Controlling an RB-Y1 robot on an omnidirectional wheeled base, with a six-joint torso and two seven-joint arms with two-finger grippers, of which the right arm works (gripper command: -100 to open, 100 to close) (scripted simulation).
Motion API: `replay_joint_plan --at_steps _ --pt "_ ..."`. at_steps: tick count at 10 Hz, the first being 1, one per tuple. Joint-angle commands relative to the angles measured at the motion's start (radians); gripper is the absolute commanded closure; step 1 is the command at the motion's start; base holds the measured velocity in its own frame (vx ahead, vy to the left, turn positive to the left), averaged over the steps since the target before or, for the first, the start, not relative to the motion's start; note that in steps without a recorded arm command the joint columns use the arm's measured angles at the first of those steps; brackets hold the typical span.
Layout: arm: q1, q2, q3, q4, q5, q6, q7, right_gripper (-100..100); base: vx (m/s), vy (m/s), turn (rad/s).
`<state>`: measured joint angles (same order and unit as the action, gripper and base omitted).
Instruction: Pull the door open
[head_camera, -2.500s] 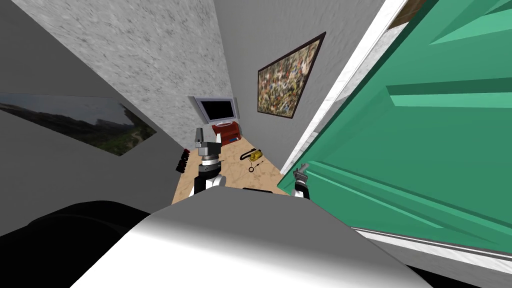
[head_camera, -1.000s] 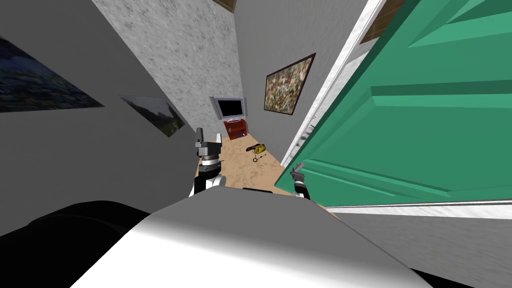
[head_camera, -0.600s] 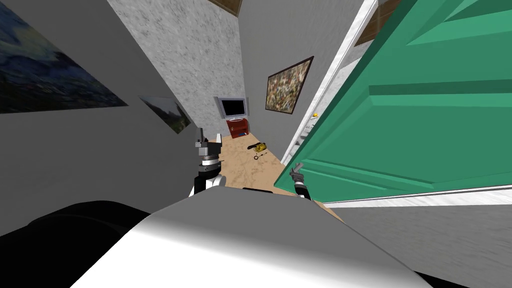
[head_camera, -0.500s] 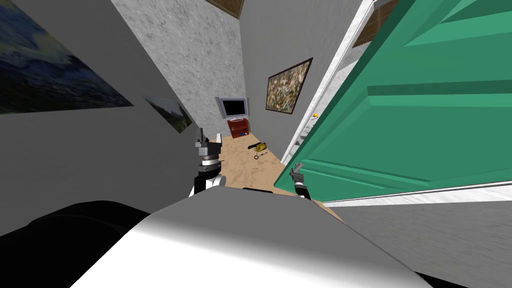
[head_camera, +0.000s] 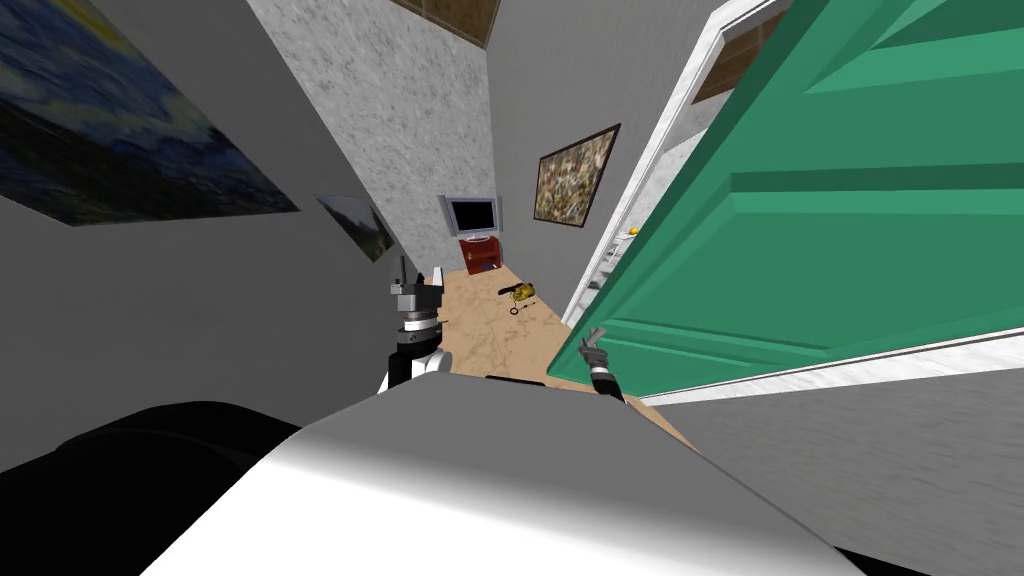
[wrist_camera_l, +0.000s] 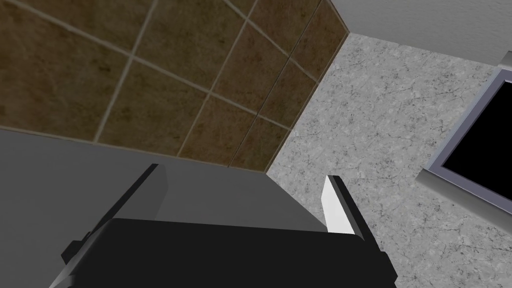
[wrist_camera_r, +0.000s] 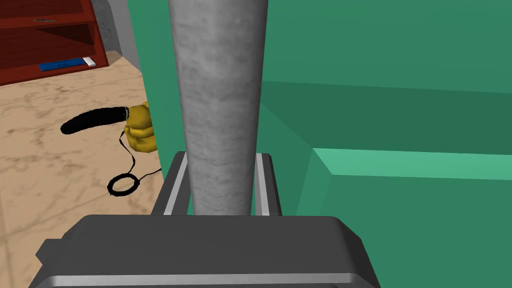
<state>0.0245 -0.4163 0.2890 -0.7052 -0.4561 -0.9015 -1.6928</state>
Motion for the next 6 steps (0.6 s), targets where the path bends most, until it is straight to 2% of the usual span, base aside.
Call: replay_joint_plan --at_steps 1,6 --pt "0.012 -0.012 0.015 -0.008 0.008 -0.015 -0.017 100 -0.194 -0.032 0.088" --pt "0.046 -0.063 0.072 -0.018 0.043 -0.078 -0.084 100 -0.186 -0.058 0.080"
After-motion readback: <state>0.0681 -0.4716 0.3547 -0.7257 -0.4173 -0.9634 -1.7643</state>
